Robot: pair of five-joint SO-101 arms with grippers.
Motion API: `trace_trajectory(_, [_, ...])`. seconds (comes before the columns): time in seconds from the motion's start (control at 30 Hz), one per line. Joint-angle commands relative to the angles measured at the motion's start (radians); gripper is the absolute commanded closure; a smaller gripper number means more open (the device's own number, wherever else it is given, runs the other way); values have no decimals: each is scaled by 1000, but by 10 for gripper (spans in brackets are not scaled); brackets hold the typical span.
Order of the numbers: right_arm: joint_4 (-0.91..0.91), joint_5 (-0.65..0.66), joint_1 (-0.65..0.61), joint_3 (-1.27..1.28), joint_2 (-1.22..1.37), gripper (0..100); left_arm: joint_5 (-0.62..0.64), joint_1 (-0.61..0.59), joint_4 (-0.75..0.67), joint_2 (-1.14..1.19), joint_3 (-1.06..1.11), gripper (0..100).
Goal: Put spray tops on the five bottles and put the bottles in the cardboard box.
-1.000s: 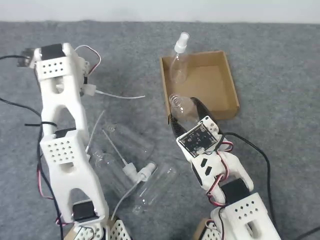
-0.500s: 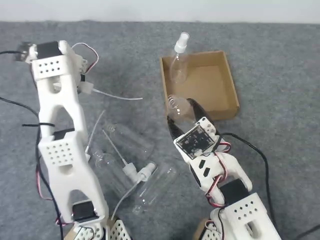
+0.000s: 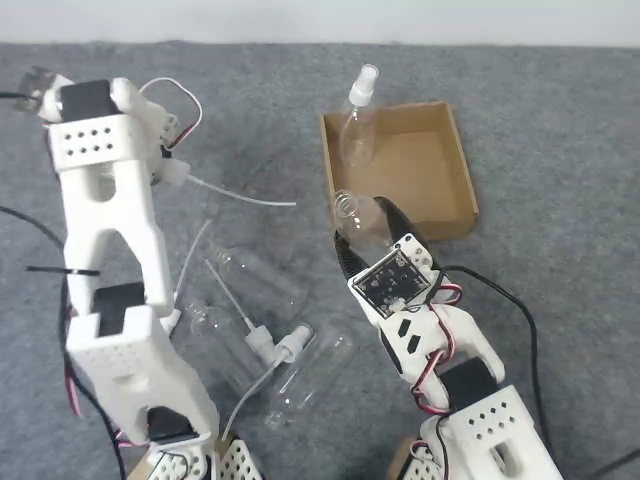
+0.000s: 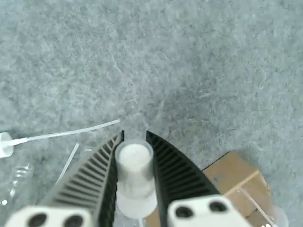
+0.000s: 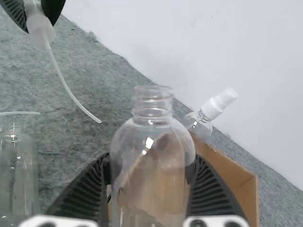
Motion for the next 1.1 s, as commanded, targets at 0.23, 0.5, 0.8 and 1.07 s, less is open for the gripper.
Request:
trace_trajectory(0.23, [-27,0,-4,-66,-19,957,-11,52,-135,-347,274,991])
trace_trajectory(0.5, [-27,0,-4,-68,-19,957,-11,57,-370,-605,593,991])
trace_trajectory(0.8, [-22,92,-4,-64,-19,957,-11,54,-526,-773,809,991])
trace_trajectory(1.07, [-28,230,-4,-32,-28,957,-11,54,-528,-822,857,991])
